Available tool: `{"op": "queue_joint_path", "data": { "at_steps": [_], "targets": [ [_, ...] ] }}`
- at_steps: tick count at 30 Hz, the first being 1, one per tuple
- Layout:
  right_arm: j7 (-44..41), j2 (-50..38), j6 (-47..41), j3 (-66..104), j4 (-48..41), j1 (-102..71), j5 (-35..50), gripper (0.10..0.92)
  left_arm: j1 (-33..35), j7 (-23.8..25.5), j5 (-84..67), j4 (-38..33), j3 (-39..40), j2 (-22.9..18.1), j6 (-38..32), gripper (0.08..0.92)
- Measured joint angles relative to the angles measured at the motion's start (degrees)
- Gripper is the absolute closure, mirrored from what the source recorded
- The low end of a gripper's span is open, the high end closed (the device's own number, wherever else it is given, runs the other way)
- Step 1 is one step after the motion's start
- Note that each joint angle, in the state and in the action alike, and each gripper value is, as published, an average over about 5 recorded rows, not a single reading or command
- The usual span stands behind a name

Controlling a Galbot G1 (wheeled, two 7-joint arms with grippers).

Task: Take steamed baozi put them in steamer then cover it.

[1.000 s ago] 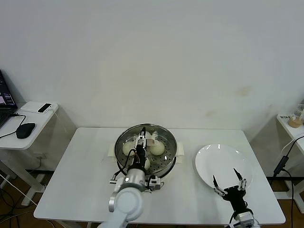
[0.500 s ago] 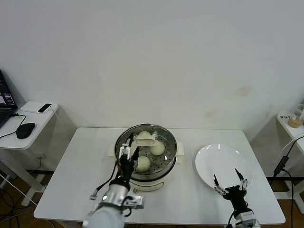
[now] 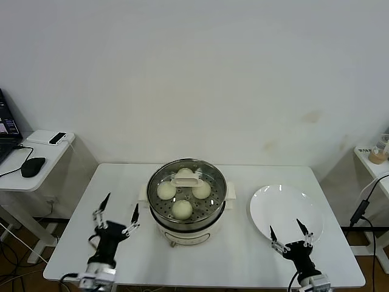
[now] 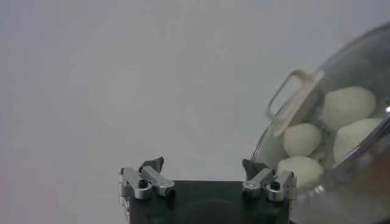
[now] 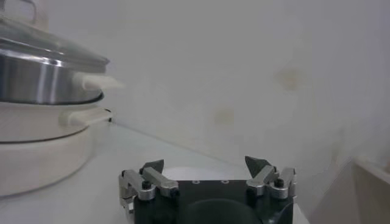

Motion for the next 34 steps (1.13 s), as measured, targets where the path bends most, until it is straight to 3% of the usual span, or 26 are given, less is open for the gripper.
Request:
{"op": "queue_joint_path", "data": {
  "at_steps": [13,34],
  "targets": [
    [-0.4,-4.2,-0.7,-1.7,2.2,-5.1,9.5,0.203,10.5,-0.6,-27.0,-0.7,-4.6,-2.8,-2.5,0.177],
    [0.1,-6.3,-1.5,-5.4,3.9,-9.3,13.4,0.203,15.7,-0.3,-33.7,-1.2,-4.1,-5.1,-4.2,0.177]
  ]
}}
